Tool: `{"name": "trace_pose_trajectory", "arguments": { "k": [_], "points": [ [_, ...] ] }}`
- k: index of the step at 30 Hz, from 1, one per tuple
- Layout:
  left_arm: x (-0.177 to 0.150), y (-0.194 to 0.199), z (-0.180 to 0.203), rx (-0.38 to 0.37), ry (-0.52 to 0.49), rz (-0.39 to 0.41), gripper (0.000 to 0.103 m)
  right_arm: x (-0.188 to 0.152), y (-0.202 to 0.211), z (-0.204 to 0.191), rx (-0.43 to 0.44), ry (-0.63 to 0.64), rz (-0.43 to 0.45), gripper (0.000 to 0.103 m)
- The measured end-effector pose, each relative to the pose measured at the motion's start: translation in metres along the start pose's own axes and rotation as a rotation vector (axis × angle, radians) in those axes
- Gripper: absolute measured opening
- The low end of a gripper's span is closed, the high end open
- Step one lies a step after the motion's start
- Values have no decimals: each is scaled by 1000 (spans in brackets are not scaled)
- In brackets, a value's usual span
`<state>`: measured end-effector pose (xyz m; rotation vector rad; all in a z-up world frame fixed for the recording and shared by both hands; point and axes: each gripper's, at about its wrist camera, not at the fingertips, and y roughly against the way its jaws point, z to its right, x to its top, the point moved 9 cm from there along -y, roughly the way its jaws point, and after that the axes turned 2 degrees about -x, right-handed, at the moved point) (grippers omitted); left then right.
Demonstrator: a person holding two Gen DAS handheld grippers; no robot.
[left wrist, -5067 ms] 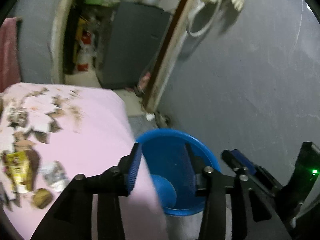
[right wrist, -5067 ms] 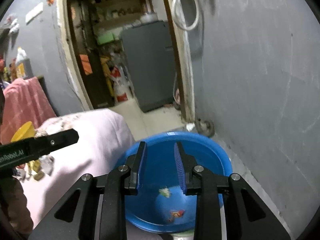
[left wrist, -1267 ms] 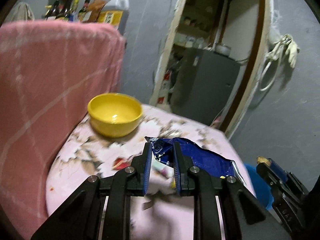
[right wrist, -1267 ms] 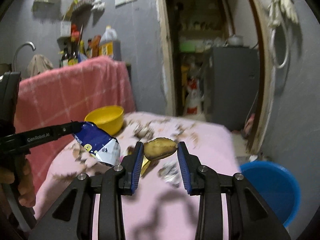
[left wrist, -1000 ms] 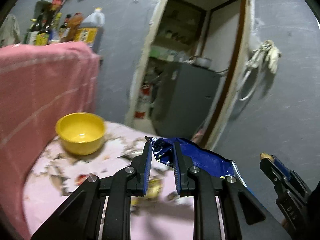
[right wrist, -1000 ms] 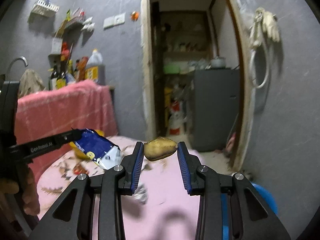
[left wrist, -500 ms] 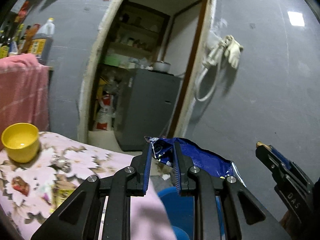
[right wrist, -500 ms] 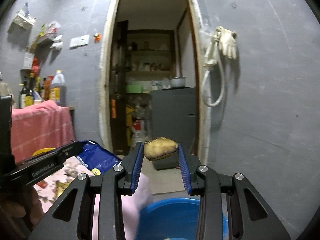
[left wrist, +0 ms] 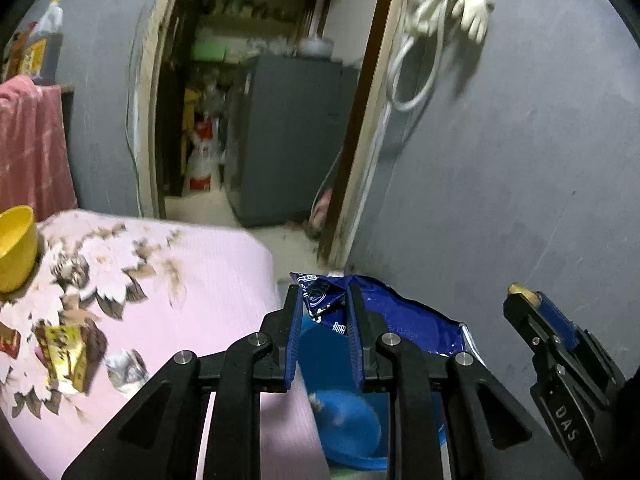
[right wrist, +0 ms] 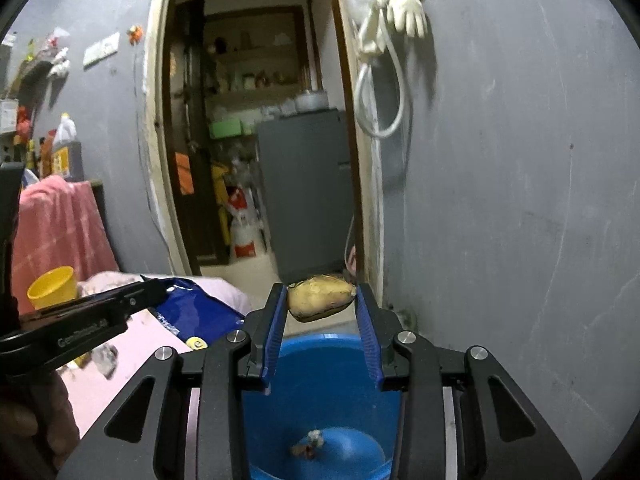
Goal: Collect trash
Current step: 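Carry both held items over the blue basin and open both grippers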
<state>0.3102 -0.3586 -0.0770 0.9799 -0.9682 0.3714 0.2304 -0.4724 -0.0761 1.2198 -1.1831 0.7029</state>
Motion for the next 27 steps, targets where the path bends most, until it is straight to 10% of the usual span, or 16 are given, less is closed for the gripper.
{"name": "trace_pose_trajectory", "arguments": {
  "k": [14,27],
  "points": [
    [-33,-39,-15,-12,87,-163,30,-38,-34,9,-4,-65,-160,35],
    [-4,25,-53,51,83,26,55,-3,-10,-15,23,-52,-62,51]
  ]
}}
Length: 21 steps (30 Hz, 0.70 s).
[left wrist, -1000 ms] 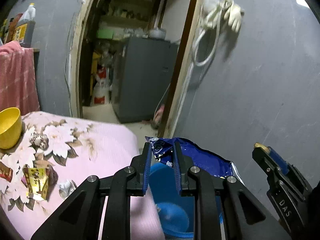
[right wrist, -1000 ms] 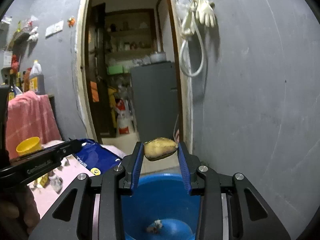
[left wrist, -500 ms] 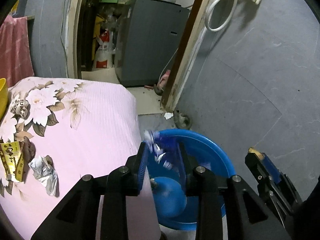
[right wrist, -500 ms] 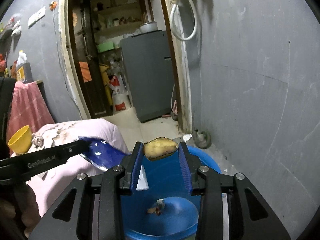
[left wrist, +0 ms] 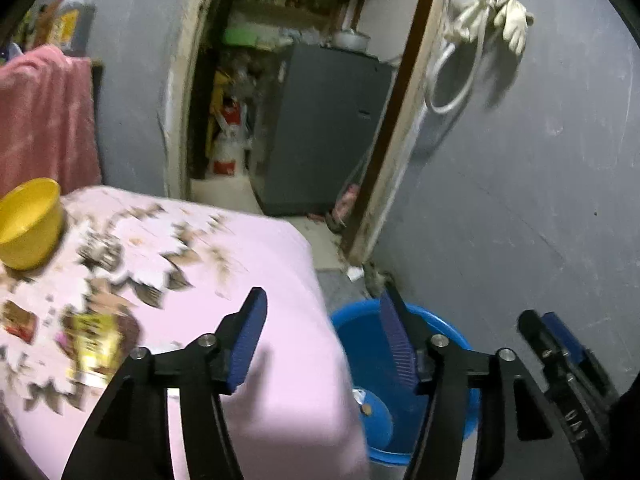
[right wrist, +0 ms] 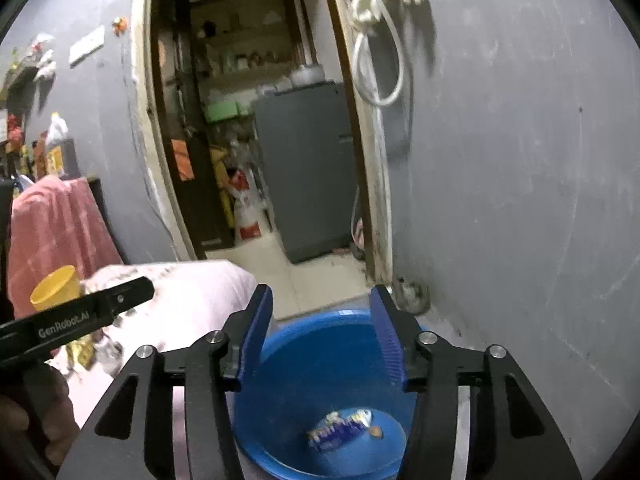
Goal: Collect trash
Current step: 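Carry both held items over the blue basin and open both grippers, then move both tools back over the remaining table trash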
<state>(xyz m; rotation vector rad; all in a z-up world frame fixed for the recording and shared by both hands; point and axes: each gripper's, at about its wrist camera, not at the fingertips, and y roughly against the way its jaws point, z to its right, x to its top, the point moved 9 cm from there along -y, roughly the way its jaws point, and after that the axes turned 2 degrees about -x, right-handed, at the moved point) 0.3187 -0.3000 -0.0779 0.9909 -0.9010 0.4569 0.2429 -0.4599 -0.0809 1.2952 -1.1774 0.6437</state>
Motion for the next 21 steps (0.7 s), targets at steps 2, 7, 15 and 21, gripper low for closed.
{"name": "trace_pose_trajectory", "arguments": {
  "k": [2,7,15,21],
  "points": [
    [7,15,-10,11,-4,41,59,9,9,-9,13,5,34,57],
    [22,59,-42,85,-20,172,93,28,30,-39,59,14,122,78],
    [33,127,-96,190,22,340,101,40,51,-89,141,27,213,103],
    [25,169,-129,296,-4,397,101,39,73,-126,204,49,280,103]
  ]
}}
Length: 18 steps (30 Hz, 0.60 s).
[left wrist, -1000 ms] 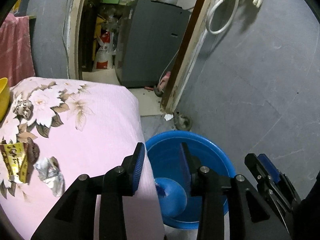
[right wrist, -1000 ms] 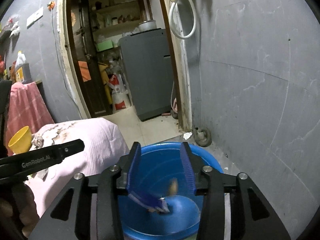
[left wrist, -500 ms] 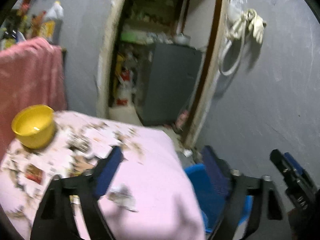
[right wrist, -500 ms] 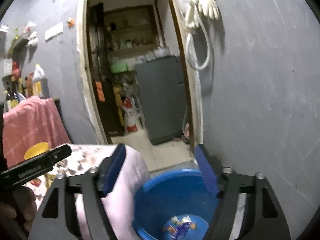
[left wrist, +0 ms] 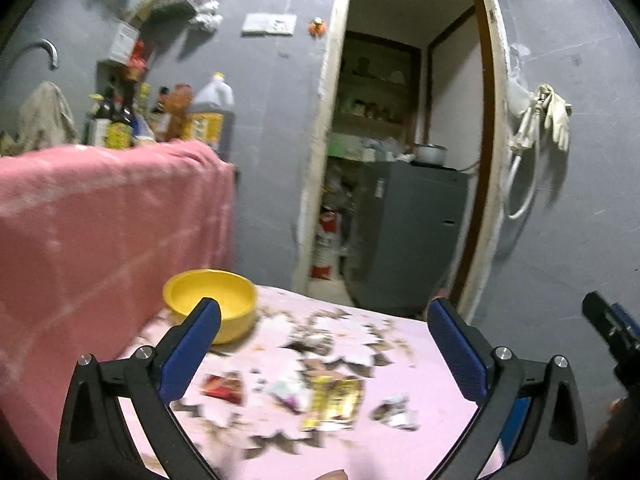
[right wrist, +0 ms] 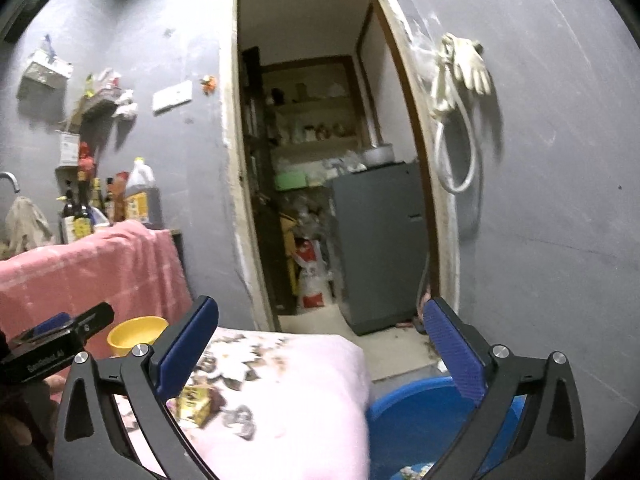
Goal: Collect trash
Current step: 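Move both tools back over the remaining table trash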
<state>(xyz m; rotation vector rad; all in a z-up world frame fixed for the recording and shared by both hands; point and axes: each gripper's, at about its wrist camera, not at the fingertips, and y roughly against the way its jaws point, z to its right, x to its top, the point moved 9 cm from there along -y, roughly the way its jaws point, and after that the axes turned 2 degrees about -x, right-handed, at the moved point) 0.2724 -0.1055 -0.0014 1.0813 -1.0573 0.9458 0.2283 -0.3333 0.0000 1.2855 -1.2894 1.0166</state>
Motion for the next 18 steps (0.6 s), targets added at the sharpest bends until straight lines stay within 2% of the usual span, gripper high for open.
{"name": "trace_pose_trajectory", "arguments": {
  "k": [11,18],
  "points": [
    [-9,37,-56,73,1,48,101,-4,18,-51,64,51,84,103],
    [-18,38,-77,111,-7,38,101,-20,11,-83,111,120,50,103]
  ]
}}
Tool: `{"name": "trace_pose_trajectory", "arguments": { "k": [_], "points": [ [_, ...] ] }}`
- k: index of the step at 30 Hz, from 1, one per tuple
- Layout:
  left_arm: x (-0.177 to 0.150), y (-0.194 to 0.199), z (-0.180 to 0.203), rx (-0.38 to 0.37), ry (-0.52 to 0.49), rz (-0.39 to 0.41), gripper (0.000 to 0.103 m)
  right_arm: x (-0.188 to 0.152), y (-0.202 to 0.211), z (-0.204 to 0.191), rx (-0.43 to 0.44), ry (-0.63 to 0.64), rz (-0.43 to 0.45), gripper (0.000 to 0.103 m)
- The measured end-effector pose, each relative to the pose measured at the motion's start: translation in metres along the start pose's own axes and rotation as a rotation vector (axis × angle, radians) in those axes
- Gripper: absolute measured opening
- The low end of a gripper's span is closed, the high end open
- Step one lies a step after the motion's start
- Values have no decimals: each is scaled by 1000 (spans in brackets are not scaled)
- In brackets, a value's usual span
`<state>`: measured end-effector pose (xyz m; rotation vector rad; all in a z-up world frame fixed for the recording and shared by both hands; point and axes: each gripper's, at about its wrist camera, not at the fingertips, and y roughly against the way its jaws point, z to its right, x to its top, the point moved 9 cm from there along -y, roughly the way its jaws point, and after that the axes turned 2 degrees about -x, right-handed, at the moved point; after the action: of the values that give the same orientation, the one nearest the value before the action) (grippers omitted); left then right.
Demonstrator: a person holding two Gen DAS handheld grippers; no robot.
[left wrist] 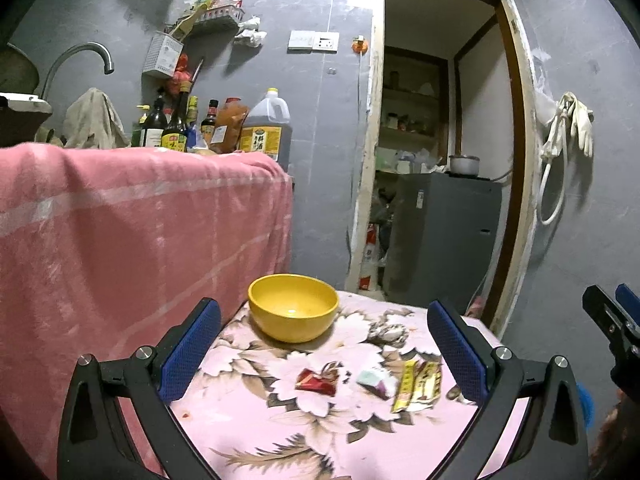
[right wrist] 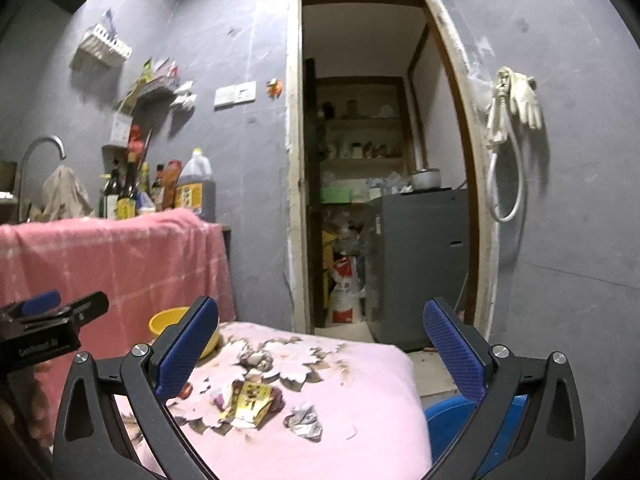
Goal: Collect trash
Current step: 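Move both tools back over the remaining table trash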
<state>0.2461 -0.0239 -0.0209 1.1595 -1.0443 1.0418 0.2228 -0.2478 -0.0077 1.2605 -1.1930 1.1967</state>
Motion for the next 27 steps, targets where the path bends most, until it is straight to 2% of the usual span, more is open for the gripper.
{"name": "trace_pose_trajectory", "arguments": {
  "k": [12,18,22,27],
  "points": [
    [-34,-37,-7,11,-68,-115,101,-40,-33,-14,29,13,-128,103],
    [-48,-59,-12,-2,-42,-198,101,-58,-51,-14,36,11,-207,103],
    [-52,-68,-13,-11,-9,-209,101,-70,-64,-13,37,18,-271,103],
    [-65,-91,-9,-14,-18,-304,99,-83,-77,-8,30,19,-350,103]
  ]
}}
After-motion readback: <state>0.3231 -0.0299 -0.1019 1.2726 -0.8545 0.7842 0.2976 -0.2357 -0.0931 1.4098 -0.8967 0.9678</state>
